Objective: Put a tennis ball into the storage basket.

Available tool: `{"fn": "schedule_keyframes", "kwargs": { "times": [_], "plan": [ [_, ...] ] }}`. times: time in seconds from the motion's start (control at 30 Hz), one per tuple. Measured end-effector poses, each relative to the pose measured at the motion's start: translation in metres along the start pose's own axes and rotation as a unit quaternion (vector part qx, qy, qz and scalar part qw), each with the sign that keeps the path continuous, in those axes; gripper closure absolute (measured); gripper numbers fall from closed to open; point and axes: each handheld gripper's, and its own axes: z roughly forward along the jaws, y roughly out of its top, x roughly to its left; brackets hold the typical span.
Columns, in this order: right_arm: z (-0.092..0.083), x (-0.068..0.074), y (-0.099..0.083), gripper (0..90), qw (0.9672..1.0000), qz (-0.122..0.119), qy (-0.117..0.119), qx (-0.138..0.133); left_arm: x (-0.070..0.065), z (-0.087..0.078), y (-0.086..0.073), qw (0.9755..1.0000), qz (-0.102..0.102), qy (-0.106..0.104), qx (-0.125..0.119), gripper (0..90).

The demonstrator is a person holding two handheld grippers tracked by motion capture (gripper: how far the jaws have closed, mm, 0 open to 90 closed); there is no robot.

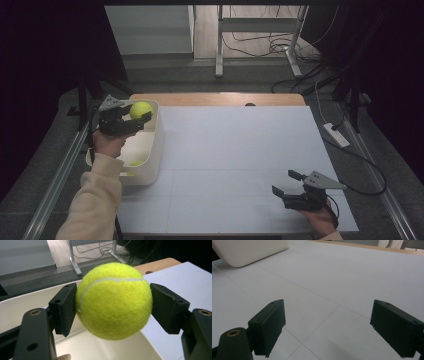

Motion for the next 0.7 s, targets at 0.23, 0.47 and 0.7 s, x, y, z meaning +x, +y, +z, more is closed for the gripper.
{"fn": "schedule_keyframes", "kwargs": {
  "times": [0.23,0.47,0.7],
  "plan": [
    [-0.0002,-0.0001,-0.0001,12.6,1.0000,0.000,0.000,0.000,0.0038,0.0037,-0.0012,0.9998,-0.006,0.006,0.016,27.2],
    [-0.0004,-0.0008,-0.0003,12.7,1.0000,0.000,0.000,0.000,0.0048,0.0068,-0.0018,0.9997,-0.004,0.007,0.024,27.1],
    [-0.0003,-0.0005,-0.0003,12.6,1.0000,-0.001,0.000,0.000,0.0055,0.0063,-0.0022,0.9996,-0.005,0.015,0.022,26.6]
  ]
}}
